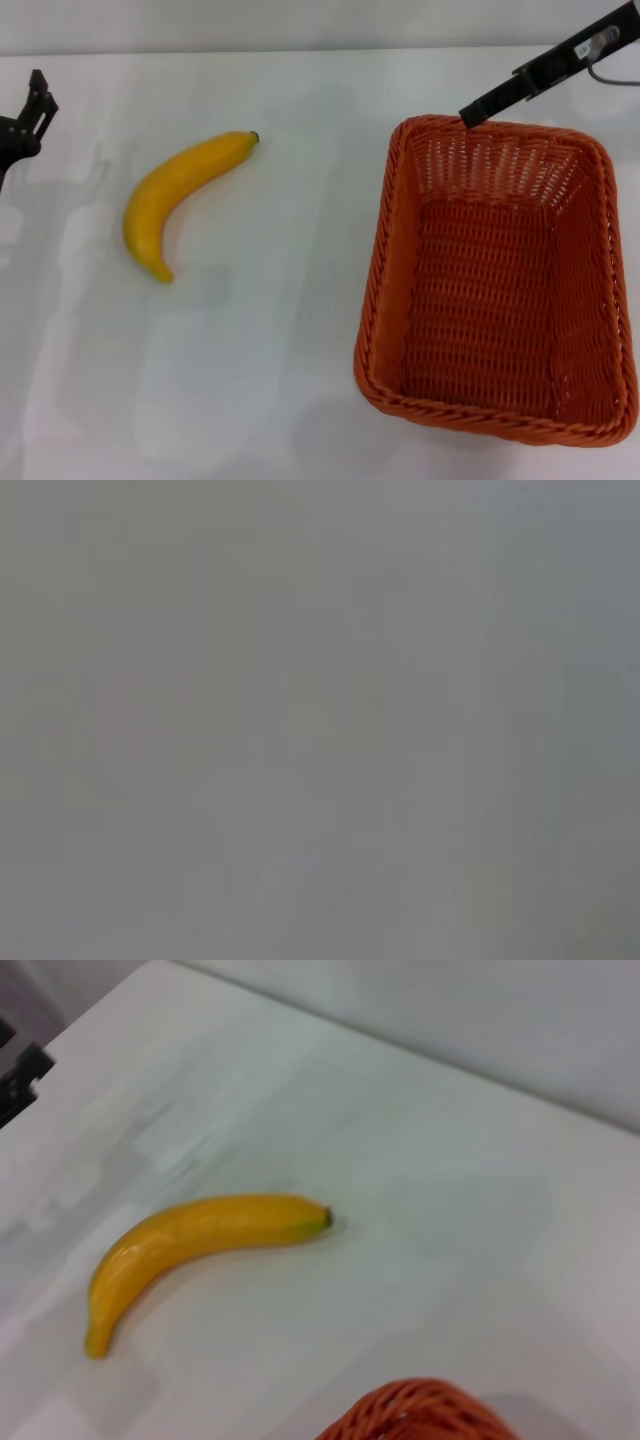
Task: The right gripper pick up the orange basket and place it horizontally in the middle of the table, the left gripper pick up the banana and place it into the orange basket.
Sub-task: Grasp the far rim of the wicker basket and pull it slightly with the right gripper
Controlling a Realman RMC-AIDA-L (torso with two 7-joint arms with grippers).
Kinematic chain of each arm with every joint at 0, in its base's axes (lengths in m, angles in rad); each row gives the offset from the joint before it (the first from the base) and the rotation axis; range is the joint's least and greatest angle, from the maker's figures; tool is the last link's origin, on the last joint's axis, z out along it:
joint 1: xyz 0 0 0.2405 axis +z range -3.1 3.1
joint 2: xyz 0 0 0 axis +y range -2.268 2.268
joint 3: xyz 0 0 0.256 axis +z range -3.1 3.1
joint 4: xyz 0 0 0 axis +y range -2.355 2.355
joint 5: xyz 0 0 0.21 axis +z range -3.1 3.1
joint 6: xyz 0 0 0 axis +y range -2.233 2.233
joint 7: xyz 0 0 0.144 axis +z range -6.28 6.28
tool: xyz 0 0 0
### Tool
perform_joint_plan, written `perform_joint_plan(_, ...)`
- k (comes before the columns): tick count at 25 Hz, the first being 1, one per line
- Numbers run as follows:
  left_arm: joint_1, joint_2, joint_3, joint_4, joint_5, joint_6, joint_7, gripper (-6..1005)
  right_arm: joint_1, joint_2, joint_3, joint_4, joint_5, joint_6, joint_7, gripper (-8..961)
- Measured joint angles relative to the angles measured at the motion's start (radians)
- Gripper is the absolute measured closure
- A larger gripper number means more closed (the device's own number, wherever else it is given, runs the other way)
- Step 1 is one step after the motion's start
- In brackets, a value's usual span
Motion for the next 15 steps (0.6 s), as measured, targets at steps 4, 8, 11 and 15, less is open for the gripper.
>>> perform_joint_plan(4,0.003,0.000,0.000,0.002,0.000,-0.001,0.000,106,0.005,-0.007,0.000,0.000,-0.017,0.028,-0.002,262)
perform_joint_plan(8,0.003,0.000,0.000,0.000,0.000,-0.001,0.000,107,0.000,-0.005,-0.002,-0.001,-0.043,0.051,-0.018,264)
perform_joint_plan(11,0.001,0.000,0.000,0.000,0.001,-0.001,-0.001,107,-0.004,-0.003,-0.009,-0.001,-0.051,0.062,-0.026,265)
perform_joint_plan(15,-0.001,0.000,0.000,0.000,0.001,-0.001,-0.002,107,-0.005,-0.001,-0.018,-0.001,-0.073,0.066,-0.027,266)
